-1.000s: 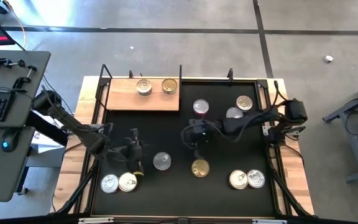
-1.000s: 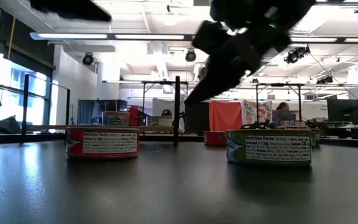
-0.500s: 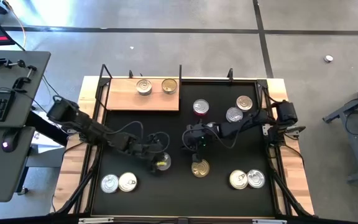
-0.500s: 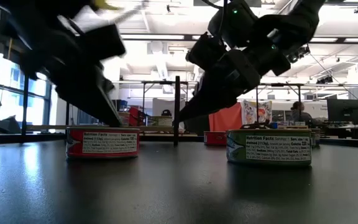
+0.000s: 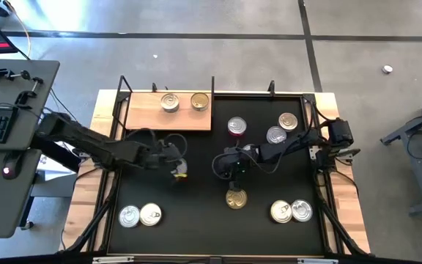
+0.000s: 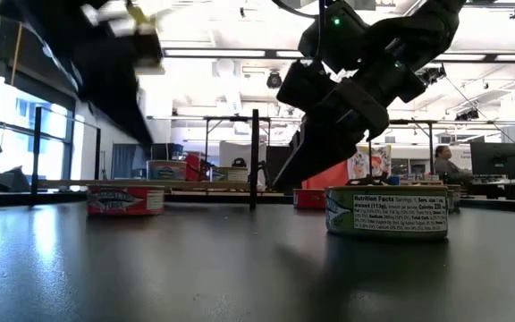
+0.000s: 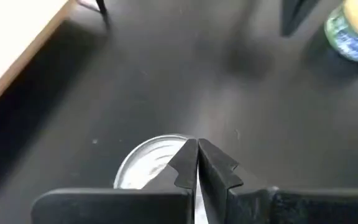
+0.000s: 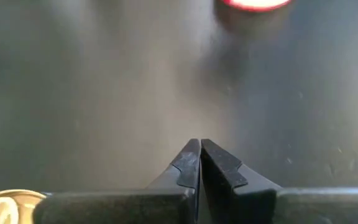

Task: Stack canned seafood by type on shelf
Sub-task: Put the red tuna can on the shelf

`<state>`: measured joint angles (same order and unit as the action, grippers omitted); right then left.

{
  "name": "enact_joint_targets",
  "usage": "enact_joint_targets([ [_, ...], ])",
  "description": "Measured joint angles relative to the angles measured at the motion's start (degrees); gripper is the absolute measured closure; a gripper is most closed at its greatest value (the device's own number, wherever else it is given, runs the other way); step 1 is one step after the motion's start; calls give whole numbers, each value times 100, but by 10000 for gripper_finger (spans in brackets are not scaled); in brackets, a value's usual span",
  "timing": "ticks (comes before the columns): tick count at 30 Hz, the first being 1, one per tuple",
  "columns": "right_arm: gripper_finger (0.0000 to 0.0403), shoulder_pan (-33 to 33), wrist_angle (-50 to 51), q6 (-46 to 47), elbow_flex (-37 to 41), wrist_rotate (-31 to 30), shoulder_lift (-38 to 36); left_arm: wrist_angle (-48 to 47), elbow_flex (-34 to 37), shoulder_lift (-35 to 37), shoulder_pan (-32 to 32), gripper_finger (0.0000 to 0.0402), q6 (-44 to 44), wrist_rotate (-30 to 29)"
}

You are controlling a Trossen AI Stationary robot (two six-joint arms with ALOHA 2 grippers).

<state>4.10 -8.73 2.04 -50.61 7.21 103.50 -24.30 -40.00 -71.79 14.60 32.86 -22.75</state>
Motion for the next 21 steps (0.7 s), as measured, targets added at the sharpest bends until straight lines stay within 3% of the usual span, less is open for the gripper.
enact_joint_targets([
  [5, 396, 189, 59, 54, 0, -407, 0, -67, 72, 440, 396, 384, 65, -159],
  [9, 396, 362, 11, 54, 0, -625, 0, 420, 469, 243, 687, 339, -302, -93],
  [15, 396, 504, -88, -8, 0, -783, 0, 1466, 871, -350, 1031, 256, -1366, -475],
  [21, 396, 502, -188, -52, 0, -787, 0, 1449, 873, -1221, 1226, 238, -1267, -1166],
])
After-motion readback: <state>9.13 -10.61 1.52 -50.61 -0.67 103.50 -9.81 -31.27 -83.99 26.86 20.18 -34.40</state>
